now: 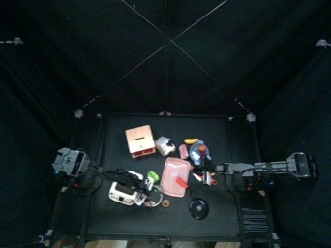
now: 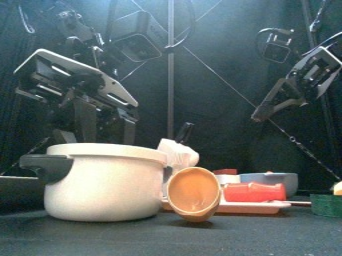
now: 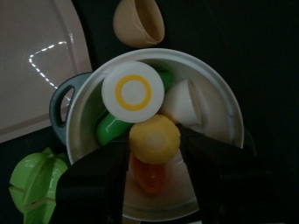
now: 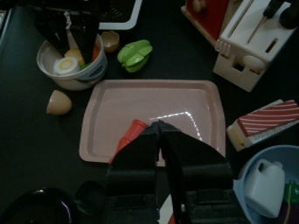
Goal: Grab corn top
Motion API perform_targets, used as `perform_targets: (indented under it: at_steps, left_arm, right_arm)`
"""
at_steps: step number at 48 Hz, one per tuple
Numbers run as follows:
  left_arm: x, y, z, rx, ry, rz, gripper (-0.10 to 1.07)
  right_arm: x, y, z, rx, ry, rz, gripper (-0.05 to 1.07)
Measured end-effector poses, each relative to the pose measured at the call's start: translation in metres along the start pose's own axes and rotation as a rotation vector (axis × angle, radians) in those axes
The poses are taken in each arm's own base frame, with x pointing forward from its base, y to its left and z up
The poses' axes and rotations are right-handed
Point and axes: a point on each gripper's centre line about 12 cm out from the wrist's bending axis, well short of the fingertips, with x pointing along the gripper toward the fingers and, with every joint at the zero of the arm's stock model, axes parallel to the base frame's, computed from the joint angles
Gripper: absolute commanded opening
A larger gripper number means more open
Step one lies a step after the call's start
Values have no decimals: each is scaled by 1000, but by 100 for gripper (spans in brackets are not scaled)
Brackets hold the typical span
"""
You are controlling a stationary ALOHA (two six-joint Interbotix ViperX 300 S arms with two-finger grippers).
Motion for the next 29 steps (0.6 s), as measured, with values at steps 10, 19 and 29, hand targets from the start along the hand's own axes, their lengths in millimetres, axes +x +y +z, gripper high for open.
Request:
perform_targets:
  at_steps: [10,19,29]
  left_arm:
    - [-17,-1,3,4,-9,-5,62]
    - [-39,-3,4,11,-50,7,62]
    - [-41,-5,-3,5,-55,13,62]
  right_arm:
    - [0,0,0,-2,-2,0,1]
    - [0,0,0,0,0,0,1]
    - [0,0,0,0,0,0,1]
